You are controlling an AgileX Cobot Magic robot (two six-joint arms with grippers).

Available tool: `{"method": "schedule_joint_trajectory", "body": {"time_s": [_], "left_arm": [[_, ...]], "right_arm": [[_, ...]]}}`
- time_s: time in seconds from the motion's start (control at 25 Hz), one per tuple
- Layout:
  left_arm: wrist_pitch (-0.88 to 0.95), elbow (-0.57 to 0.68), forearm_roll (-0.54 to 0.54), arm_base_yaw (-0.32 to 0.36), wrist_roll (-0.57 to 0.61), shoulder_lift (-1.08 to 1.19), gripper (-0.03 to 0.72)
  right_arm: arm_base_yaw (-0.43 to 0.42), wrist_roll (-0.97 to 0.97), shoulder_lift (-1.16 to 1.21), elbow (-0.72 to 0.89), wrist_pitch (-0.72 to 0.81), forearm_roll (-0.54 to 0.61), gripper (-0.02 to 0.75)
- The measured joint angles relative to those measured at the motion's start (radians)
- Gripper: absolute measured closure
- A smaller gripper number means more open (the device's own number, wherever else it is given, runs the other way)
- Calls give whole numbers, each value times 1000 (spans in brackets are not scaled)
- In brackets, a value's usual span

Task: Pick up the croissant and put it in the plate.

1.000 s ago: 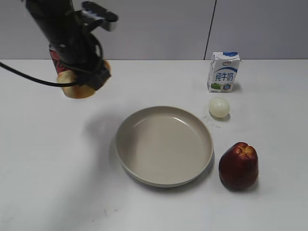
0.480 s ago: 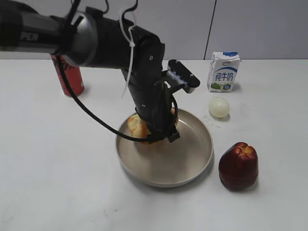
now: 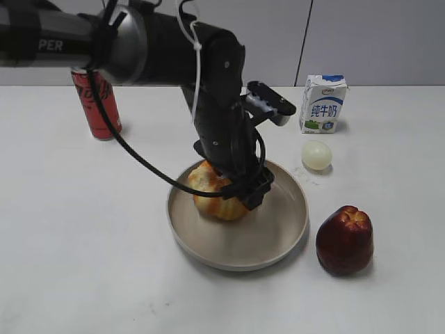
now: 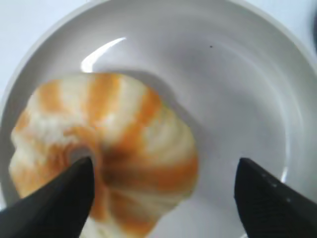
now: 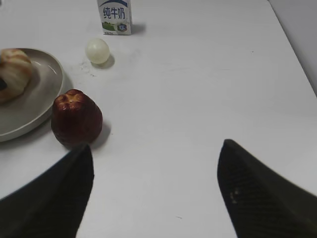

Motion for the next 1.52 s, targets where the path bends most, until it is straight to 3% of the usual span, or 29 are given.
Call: {"method": "schedule_joint_trajectory", "body": {"time_s": [0.24,0.48,0.64,0.88,1.12,1.28,1.4,1.52], "left_arm": [[242,-181,-2,10,0,0,27],[275,-303,48,72,0,-39,97],[280,-303,78,185,-39,-87,111],[280,-276,97,429,-140,-165,111],[278,-54,96,706,-154,-325,114],[279,186,69,877,-158,-470,115],[281,391,68,926,-150,-603,115],[285,582,62,929,-143,-747,115]], "right_arm": [[0,0,0,0,0,0,150],[0,1,0,0,0,0,150],[0,1,0,0,0,0,150],[0,0,0,0,0,0,150],[0,0,0,0,0,0,150],[0,0,0,0,0,0,150],[0,1,0,0,0,0,150],[0,1,0,0,0,0,150]]}}
